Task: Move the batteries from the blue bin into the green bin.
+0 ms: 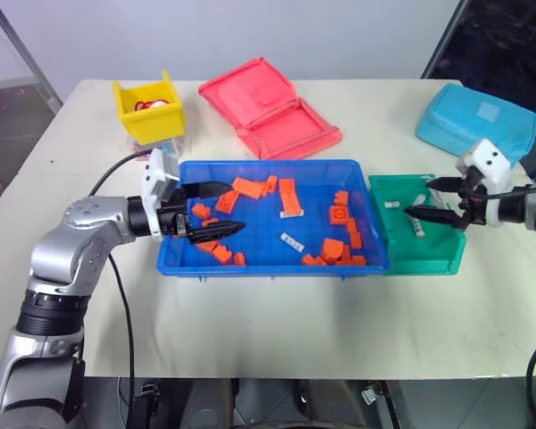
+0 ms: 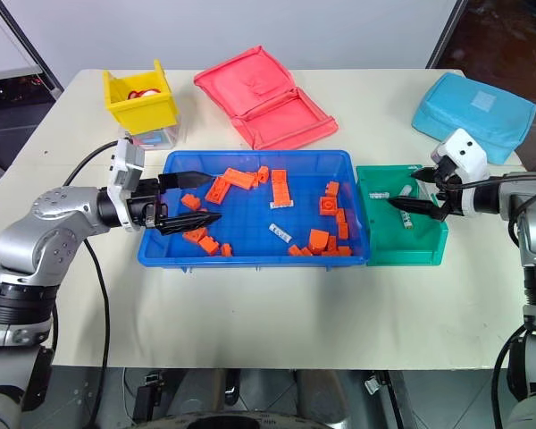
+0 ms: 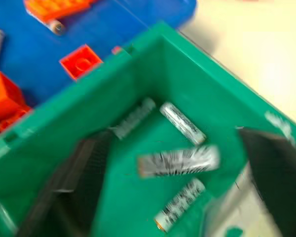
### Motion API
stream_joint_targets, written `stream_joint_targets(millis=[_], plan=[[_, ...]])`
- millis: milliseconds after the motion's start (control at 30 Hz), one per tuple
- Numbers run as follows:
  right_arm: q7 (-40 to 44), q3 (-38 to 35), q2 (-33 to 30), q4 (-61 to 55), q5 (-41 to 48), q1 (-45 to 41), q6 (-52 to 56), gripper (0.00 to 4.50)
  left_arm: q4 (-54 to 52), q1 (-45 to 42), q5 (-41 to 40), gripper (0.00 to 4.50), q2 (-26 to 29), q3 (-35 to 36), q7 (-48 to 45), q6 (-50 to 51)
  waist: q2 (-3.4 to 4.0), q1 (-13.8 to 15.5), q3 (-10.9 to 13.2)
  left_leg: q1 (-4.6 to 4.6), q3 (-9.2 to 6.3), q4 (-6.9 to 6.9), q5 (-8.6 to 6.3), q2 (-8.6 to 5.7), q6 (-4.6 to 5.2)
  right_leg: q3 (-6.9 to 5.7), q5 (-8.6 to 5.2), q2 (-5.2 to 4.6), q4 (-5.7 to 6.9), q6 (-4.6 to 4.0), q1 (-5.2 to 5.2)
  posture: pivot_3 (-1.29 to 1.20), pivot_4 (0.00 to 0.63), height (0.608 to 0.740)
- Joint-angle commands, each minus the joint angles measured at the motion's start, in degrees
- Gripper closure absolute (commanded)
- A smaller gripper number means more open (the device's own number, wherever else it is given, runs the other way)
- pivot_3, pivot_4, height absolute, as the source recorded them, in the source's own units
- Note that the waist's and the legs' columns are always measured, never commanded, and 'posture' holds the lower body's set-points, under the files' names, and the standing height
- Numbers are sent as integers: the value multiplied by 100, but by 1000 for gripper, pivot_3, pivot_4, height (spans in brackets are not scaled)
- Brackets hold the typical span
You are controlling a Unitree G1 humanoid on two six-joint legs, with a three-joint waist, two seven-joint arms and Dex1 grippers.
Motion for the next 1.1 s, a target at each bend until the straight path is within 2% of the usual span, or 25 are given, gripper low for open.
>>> stream_joint_targets(millis=[33, 267, 433, 700, 900, 1100], plan=[[-67, -49, -234, 90, -36, -257, -239, 71, -264, -39, -107, 0, 76, 238, 34, 39, 0, -12, 0, 0, 1, 0, 0, 0, 0, 0, 0, 0, 0, 0, 0, 0, 150, 740], [-164, 237, -18, -147, 43, -982, -108, 71, -278, 10, -70, 0, 162, 349, 58, 71, 1, -7, 1, 4, -1, -1, 0, 2, 0, 1, 0, 3, 2, 0, -1, 0, 150, 740], [-336, 548, 749, -918, 413, -1509, 522, 71, -174, -56, 54, 0, 301, 369, 27, 27, 1, -23, 1, 4, -2, -1, 0, 5, 0, 2, 0, 6, 3, 0, -1, 0, 150, 740], [-471, 1190, 1684, -1181, 478, -1661, 514, 71, -338, 50, -46, 0, 562, 577, 78, 114, 1, 27, 1, -6, -8, 0, 0, -3, 0, -3, 0, -3, 1, 0, -1, 0, 150, 740], [-283, 1442, 1868, -1520, 765, -1451, 935, 71, -752, 379, -175, 0, 731, 796, 186, 304, 1, 5, 1, -5, -10, -3, 0, -2, 0, -4, 0, -2, 2, 0, -2, 0, 150, 740], [-342, 1758, 1954, -1833, 946, -1148, 1516, 71, -964, 691, 123, 0, 1068, 686, 59, 177, 0, -5, 0, -4, -12, -3, 0, 1, 0, -4, 0, 2, 2, -1, -2, 0, 150, 740]])
